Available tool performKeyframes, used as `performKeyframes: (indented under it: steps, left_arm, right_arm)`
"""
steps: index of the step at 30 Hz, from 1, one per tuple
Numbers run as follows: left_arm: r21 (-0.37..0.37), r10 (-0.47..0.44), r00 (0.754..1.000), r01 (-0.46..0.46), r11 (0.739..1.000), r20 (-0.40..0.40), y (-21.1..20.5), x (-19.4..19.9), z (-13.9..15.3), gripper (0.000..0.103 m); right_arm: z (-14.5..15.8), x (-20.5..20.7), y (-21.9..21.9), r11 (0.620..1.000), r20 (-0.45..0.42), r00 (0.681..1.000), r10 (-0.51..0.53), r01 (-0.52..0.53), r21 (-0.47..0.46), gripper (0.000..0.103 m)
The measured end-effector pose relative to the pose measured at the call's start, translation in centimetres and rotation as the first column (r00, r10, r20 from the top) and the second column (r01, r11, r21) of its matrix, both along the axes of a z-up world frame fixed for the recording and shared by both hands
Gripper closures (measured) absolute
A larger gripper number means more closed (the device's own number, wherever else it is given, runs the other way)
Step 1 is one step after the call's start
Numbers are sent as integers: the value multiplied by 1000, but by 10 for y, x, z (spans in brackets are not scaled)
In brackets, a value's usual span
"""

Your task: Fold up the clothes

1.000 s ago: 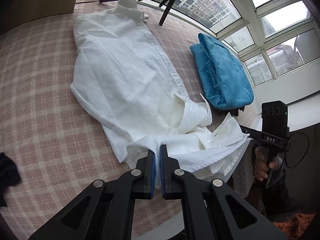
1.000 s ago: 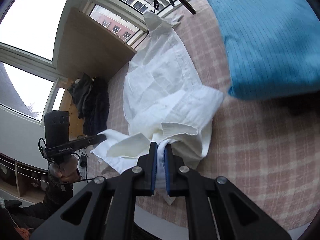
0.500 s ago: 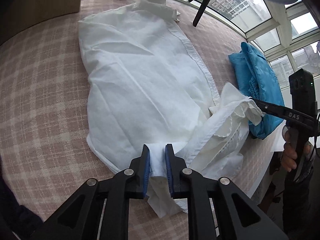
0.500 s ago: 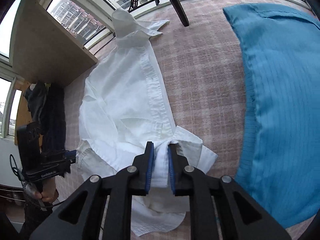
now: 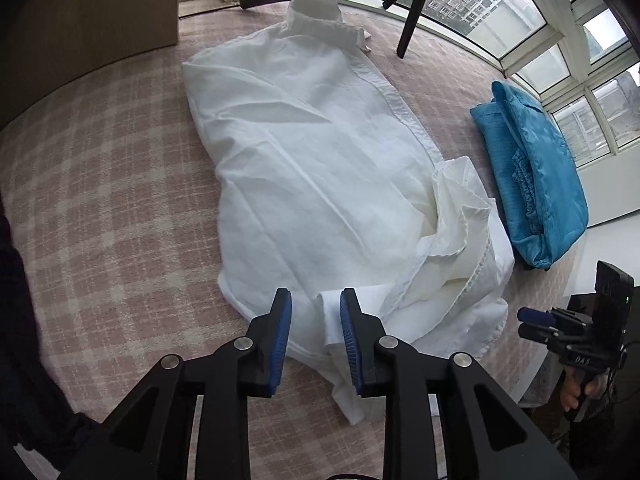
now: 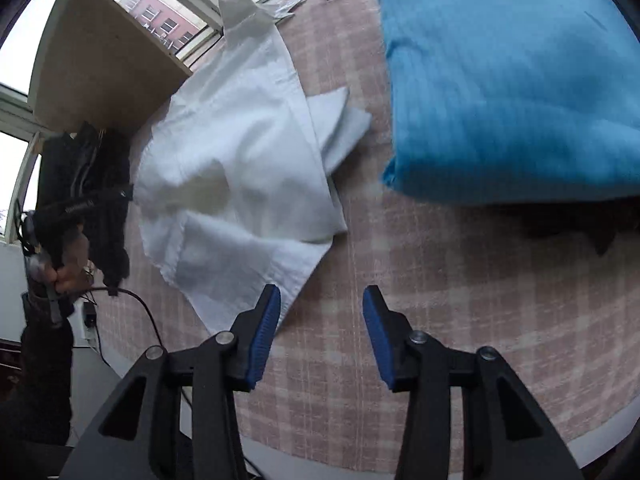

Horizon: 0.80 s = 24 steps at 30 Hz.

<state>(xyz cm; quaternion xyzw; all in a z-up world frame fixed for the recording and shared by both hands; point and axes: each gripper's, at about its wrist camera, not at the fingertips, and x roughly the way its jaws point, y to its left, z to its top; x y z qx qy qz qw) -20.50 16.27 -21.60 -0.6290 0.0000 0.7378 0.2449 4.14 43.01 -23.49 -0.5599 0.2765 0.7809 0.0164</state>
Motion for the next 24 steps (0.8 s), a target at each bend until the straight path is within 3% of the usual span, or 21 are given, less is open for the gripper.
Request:
performKeyframes:
  steps: [1, 3, 9, 11, 16, 18, 19, 20, 24]
  left_arm:
    - [-16, -4, 1000, 4, 1000, -12, -3, 1, 3, 79]
    - [-29, -11, 1000, 10, 1000, -23, -11, 7, 8, 79]
    - [-78, -32, 998, 28, 997, -57, -31, 25, 17, 79]
    - [-93, -30, 998, 25, 995, -57, -36, 29, 17, 79]
    - [-87, -26, 998, 21, 996, -56, -39, 33, 17, 79]
    - [-86, -25, 998, 20, 996, -60, -40, 34, 19, 79]
    - [-84, -26, 998, 21, 996, -63, -40, 34, 20, 79]
    - [-84, -25, 998, 19, 996, -65, -40, 34, 21, 79]
    - [-73, -35, 996, 29, 997, -82, -38, 34, 28, 79]
  right_arm:
    - [-4, -1, -9, 999, 2, 1000, 28, -28, 40, 76]
    - [-11, -1, -22, 993, -1, 998, 63, -63, 95, 80]
    - [-16, 4, -31, 998, -58, 996, 62, -64, -27, 73]
    - [-18, 0, -38, 996, -52, 995, 84, -85, -20, 66]
    - [-22, -14, -57, 989, -68, 987, 149, -149, 3, 64]
    - [-20, -15, -54, 990, -99, 987, 128, -132, -39, 74]
    - [-18, -15, -51, 991, -119, 987, 113, -121, -64, 88]
    - [-15, -16, -46, 990, -133, 987, 95, -107, -91, 95]
    - [15, -22, -15, 980, -229, 973, -16, -30, -196, 96]
